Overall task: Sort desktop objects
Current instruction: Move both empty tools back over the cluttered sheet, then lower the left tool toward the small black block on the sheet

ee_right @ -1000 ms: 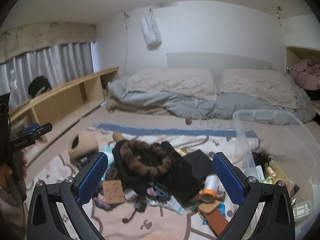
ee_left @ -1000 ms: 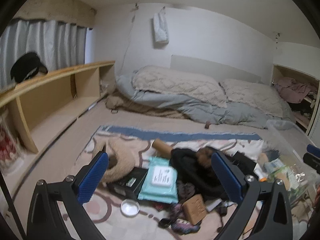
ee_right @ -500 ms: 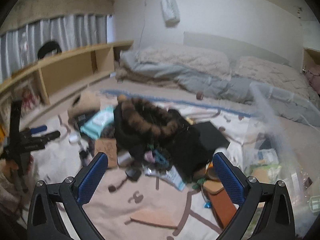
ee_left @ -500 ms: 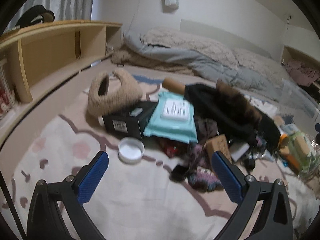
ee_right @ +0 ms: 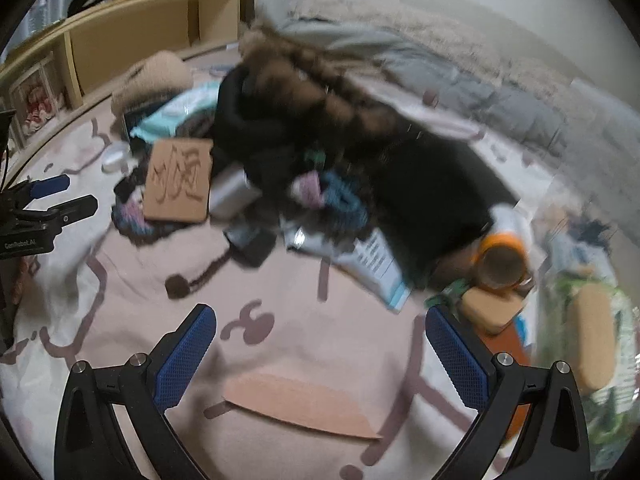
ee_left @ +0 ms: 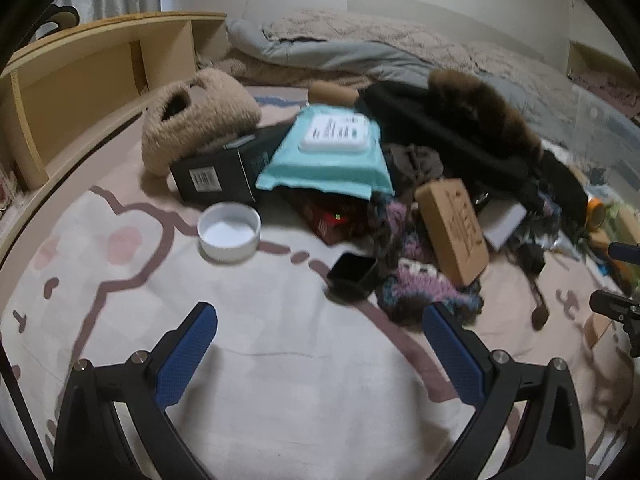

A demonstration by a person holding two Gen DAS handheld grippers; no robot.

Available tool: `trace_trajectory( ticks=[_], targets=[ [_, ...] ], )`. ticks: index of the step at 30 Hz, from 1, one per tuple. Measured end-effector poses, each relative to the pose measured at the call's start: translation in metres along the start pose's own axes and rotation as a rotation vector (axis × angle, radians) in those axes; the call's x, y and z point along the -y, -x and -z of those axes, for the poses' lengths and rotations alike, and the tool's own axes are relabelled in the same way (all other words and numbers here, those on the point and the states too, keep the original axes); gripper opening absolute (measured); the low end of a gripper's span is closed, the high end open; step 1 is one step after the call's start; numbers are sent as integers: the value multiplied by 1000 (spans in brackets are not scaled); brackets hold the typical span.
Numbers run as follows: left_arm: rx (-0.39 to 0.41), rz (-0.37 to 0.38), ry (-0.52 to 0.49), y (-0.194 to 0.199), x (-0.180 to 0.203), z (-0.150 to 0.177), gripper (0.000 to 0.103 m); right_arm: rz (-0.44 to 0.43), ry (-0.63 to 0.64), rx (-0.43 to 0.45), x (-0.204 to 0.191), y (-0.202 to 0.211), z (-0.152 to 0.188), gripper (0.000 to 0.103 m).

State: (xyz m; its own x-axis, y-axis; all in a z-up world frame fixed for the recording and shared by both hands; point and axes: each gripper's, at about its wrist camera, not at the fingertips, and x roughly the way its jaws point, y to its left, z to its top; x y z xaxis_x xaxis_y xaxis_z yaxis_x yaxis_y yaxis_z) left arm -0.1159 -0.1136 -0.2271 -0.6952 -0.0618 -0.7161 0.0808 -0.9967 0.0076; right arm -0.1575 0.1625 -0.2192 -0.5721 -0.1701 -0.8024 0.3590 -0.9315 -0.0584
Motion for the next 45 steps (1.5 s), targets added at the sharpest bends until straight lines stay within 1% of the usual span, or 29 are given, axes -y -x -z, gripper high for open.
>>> trace_trajectory(
  ticks=[6, 8, 11, 14, 19, 23, 27, 30, 32, 34, 36, 37, 39, 42, 43, 45],
  targets=[
    [-76, -13, 47, -17, -10, 7, 103, -2, -9, -108, -3, -24, 11, 103],
    [-92, -22, 67, -20, -14, 9, 103, -7, -35, -134, -2, -29, 16, 103],
    [-96, -25, 86, -20, -18, 11, 103, -13, -59, -122, 0, -26, 22, 103],
    [-113, -23, 82, -22, -18, 13, 103, -27, -66, -149, 2, -23, 27, 103],
    [-126, -24, 80, -23, -17, 15, 103, -87, -62, -146, 11, -11, 44, 103],
    [-131, -18, 82, -22, -18, 17, 103, -128, -29, -145, 16, 2, 60, 103],
    [-130, 3, 97, -16, -21, 15, 103, -137, 12, -149, 15, 14, 76, 103],
    [-131, 19, 116, -9, -25, 11, 103, -164, 30, -183, 24, 18, 72, 103],
    [-115, 12, 119, -3, -27, 5, 103, -200, -16, -195, 31, 21, 64, 103],
    [-93, 5, 132, 3, -33, -1, 103, -239, -116, -167, 41, 25, 53, 103],
    [-74, -3, 148, 8, -39, -8, 103, -227, -177, -144, 49, 25, 42, 103],
    [-66, -15, 153, 9, -42, -12, 103, -205, -199, -133, 53, 25, 37, 103],
    [-60, -41, 150, 5, -46, -20, 103, -114, -214, -136, 56, 19, 27, 103],
    [-65, -77, 149, -8, -55, -34, 103, 77, -189, -156, 60, 5, 21, 103],
    [-69, -88, 146, -12, -57, -37, 103, 115, -183, -158, 61, 2, 21, 103],
    [-80, -99, 133, -19, -59, -37, 103, 132, -178, -179, 60, -7, 20, 103]
  ],
)
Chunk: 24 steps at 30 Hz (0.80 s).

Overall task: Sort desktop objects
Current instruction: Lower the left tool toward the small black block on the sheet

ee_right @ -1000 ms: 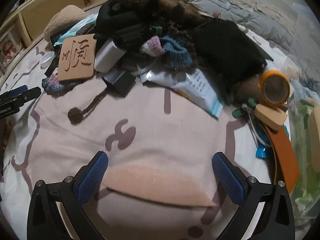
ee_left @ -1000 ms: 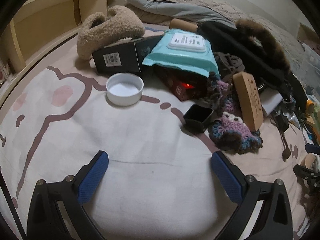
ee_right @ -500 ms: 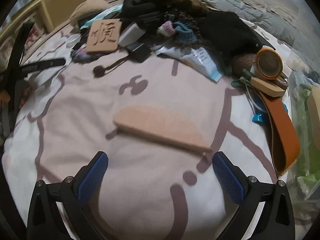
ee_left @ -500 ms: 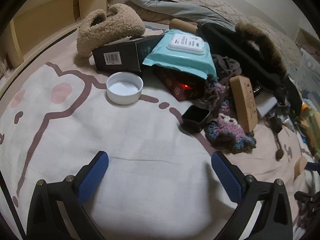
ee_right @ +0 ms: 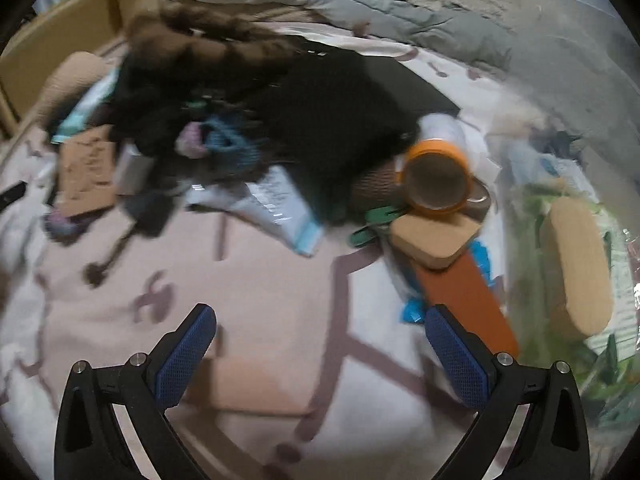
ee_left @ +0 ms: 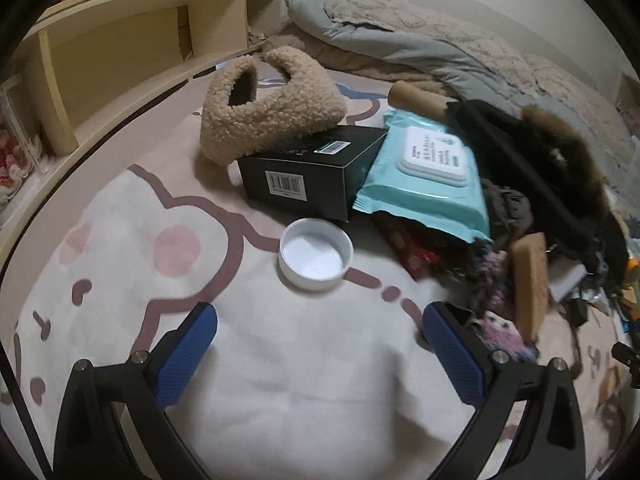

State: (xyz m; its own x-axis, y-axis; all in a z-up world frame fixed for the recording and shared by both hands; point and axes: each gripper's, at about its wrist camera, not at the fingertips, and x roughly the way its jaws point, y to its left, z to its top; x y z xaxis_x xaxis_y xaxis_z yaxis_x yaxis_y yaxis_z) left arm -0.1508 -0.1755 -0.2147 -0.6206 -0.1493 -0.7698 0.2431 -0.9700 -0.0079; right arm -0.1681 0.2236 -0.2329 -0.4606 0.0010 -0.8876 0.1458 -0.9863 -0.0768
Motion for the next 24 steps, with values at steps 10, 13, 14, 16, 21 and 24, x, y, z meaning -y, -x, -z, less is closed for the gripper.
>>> trace_trajectory(
  ticks=[10, 13, 14, 16, 21, 24],
  targets=[
    [-41, 33, -36, -24, 6, -27, 103, -77, 61, -130, 2, -9, 18, 103],
    [-55, 34, -53, -28, 10, -31, 103, -71, 101, -132, -1, -4, 29, 103],
    [-61, 30, -61, -30, 12, -31, 103, -72, 110, -132, -1, -3, 31, 103],
    [-69, 30, -75, -33, 17, -31, 103, -79, 120, -134, -1, -2, 36, 103],
    [-110, 28, -120, -44, 28, -20, 103, -80, 119, -129, 0, -1, 40, 103],
    [-116, 46, -117, -41, 28, -11, 103, -80, 118, -124, 1, -1, 42, 103]
  ],
)
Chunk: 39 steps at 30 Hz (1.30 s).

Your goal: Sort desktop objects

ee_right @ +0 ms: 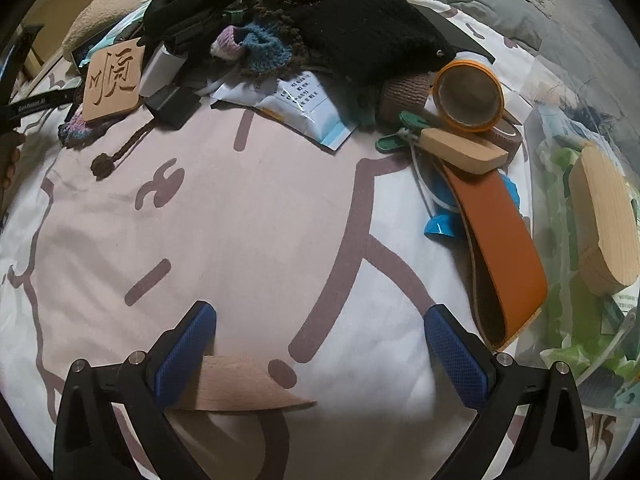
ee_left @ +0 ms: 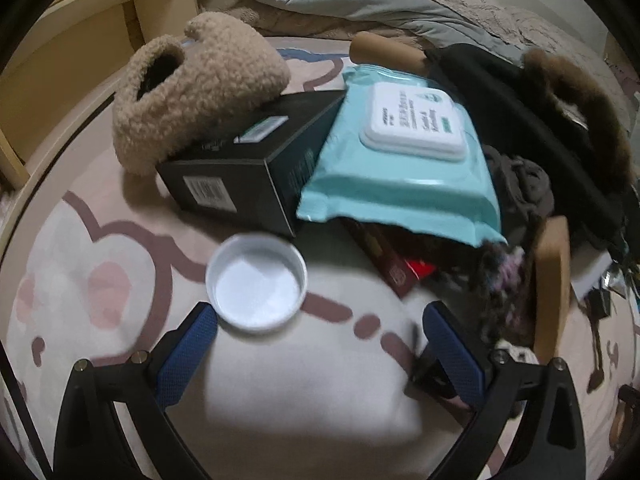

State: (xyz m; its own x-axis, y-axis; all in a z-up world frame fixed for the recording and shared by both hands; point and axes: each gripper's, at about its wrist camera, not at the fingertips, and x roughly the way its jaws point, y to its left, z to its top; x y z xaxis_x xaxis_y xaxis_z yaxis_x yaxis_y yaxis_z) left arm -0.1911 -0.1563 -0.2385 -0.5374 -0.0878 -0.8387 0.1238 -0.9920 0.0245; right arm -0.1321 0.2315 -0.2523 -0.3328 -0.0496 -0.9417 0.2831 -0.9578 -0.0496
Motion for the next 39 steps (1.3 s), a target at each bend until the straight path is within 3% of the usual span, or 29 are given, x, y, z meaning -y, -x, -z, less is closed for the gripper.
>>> trace_trajectory(
  ticks=[10, 16, 23, 27, 35, 39],
  targets=[
    [-37, 54, -33, 30, -6, 43, 103, -3, -5, 13, 1, 1, 3, 103],
    [20, 62, -22, 52, -8, 54, 103, -5, -4, 18, 1, 2, 5, 103],
    [60, 76, -24, 50, 2, 51, 99, -7, -5, 21, -1, 1, 1, 103],
    [46, 84, -8, 42, 6, 44, 82, -8, -6, 23, -1, 1, 0, 103],
    [22, 151, 60, 32, 4, 40, 67, -8, -5, 23, 2, -1, -2, 103],
    [12, 169, 73, 32, 7, 38, 53, -9, -5, 23, 3, -1, 0, 103]
  ],
)
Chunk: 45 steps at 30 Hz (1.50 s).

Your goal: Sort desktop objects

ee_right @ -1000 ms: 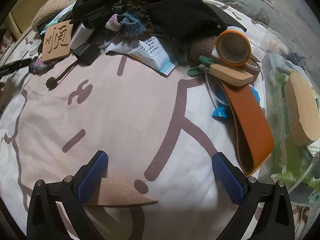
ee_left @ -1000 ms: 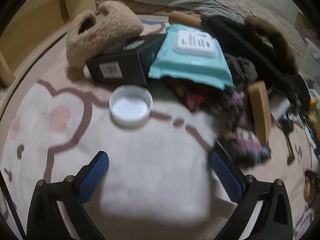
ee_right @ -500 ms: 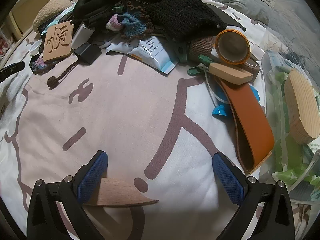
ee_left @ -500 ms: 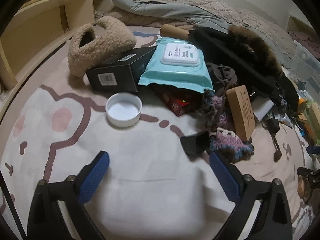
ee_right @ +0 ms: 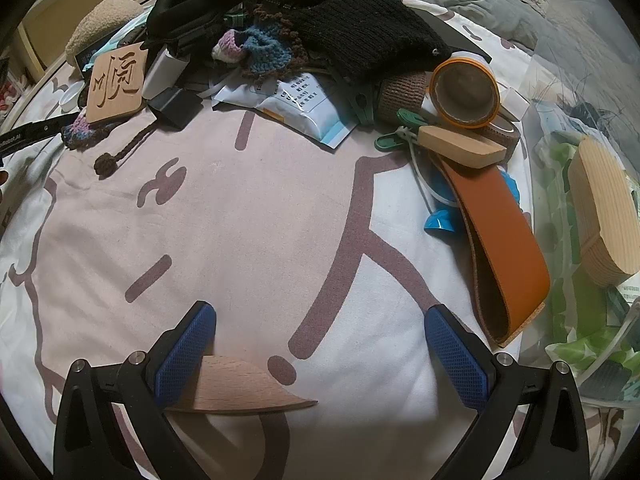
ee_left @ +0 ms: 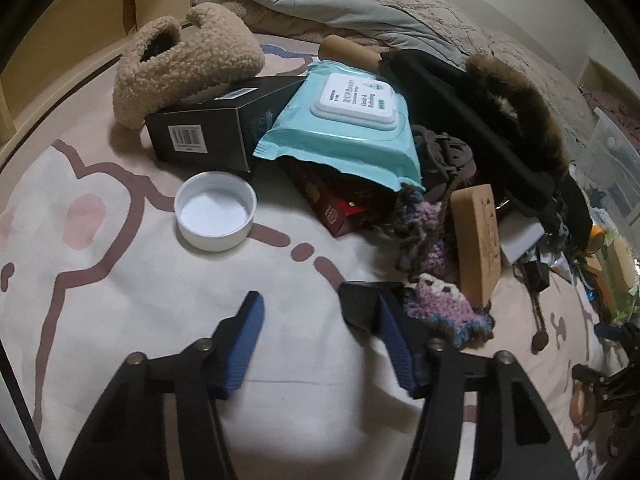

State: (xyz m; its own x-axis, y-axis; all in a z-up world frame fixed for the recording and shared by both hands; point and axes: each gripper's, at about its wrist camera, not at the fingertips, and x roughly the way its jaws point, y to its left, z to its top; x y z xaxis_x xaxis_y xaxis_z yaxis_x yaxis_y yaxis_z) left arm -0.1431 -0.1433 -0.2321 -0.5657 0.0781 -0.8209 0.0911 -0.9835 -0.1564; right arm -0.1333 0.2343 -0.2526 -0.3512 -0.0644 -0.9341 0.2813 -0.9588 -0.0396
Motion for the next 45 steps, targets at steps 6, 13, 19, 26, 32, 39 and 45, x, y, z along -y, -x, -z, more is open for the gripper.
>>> trace_trajectory(
  ticks=[6, 13, 19, 26, 32, 39, 45],
  targets=[
    [-4, 8, -28, 0, 13, -1, 51, 0, 0, 1, 0, 1, 2, 103],
    [0, -8, -34, -2, 14, 2, 40, -1, -1, 5, 1, 2, 6, 103],
    [2, 17, -53, 0, 17, 5, 20, -22, -5, 31, 4, 3, 7, 103],
    [3, 26, -52, -3, 21, 8, 15, -46, 52, 22, 0, 4, 7, 103],
    [8, 45, -25, 5, 16, 9, 6, -83, 109, 14, -4, 6, 6, 103],
    [2, 75, -18, 18, 12, 12, 6, -84, 92, 31, -8, 1, -8, 103],
    [-21, 137, -51, 48, 18, 31, 6, -87, 87, 45, -12, -4, -24, 103]
  ],
)
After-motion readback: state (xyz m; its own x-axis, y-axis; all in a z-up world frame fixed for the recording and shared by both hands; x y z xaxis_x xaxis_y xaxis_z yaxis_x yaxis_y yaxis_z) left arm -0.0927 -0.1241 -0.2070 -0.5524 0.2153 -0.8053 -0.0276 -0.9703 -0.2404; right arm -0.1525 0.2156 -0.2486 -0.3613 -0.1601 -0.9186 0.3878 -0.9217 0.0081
